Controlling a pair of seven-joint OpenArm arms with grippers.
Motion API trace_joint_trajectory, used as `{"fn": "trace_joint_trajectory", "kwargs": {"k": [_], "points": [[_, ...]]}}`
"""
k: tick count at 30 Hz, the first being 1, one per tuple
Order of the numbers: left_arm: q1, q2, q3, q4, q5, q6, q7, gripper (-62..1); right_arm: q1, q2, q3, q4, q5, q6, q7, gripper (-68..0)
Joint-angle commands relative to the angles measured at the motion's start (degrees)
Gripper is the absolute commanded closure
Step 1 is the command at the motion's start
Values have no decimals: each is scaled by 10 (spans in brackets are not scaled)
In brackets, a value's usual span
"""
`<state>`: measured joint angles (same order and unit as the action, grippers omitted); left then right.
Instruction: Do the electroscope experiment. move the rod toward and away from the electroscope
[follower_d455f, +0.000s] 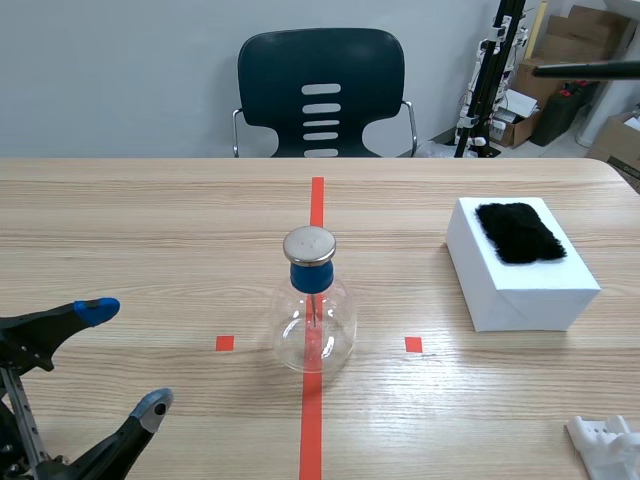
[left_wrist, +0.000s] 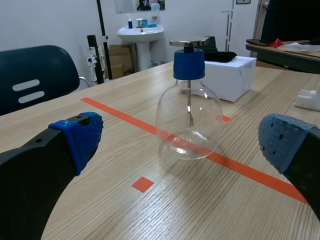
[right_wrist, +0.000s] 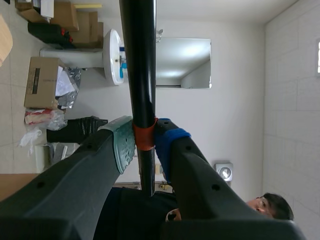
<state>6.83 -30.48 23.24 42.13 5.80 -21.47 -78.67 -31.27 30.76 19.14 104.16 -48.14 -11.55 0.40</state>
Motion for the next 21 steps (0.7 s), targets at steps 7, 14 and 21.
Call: {"fn": "trace_joint_trajectory", "kwargs": {"k": [7, 14, 21], "points": [[-2, 0, 0, 7, -4, -1, -9, -623, -50, -90, 76, 4, 9, -3, 82, -4], [-2, 0, 0, 7, -4, -1, -9, -623, -71, -129, 102, 3, 41, -3, 94, -4], [-2, 0, 0, 7, -4, -1, -9, -623, -78, -153, 102, 0, 87, 1, 91, -5]]}}
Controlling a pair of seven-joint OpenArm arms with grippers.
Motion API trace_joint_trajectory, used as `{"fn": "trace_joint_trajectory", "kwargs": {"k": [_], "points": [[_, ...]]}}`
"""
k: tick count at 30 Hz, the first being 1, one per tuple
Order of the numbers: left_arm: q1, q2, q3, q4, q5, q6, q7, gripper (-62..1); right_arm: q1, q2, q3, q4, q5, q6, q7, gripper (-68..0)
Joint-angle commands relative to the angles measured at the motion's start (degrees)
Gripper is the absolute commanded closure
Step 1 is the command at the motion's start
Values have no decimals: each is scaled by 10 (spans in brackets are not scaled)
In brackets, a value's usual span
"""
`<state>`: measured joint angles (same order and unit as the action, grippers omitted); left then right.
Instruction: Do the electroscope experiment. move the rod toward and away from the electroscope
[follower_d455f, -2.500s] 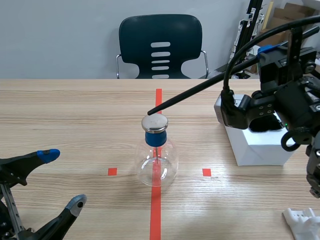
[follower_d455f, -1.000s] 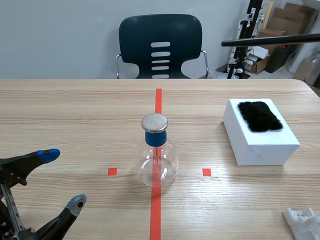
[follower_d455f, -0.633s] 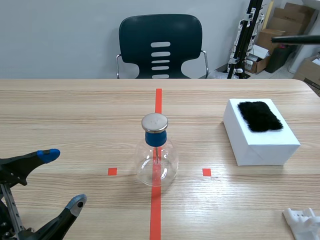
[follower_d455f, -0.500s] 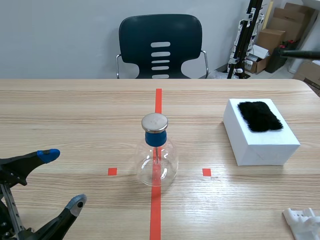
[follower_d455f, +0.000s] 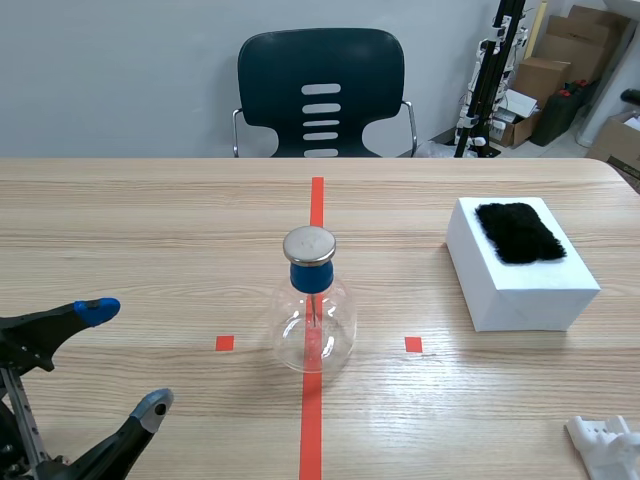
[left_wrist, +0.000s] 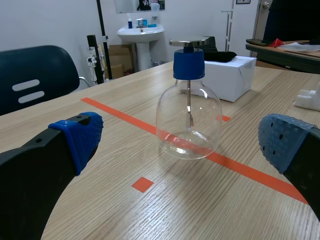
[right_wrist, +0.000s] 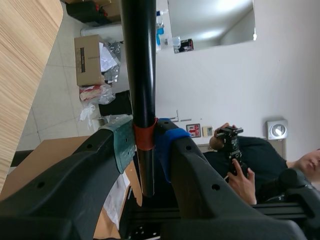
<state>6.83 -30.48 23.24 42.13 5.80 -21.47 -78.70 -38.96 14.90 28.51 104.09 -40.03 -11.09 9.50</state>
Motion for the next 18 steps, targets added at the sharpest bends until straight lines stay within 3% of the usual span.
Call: {"fn": "trace_joint_trajectory", "kwargs": {"k": [1, 18], "points": [[-2, 0, 0, 7, -4, -1, -9, -623, -1, 5, 8, 1, 10, -1, -2, -5], [-2, 0, 0, 7, -4, -1, -9, -623, -1, 0, 8, 1, 17, 2, -17, -5]]}}
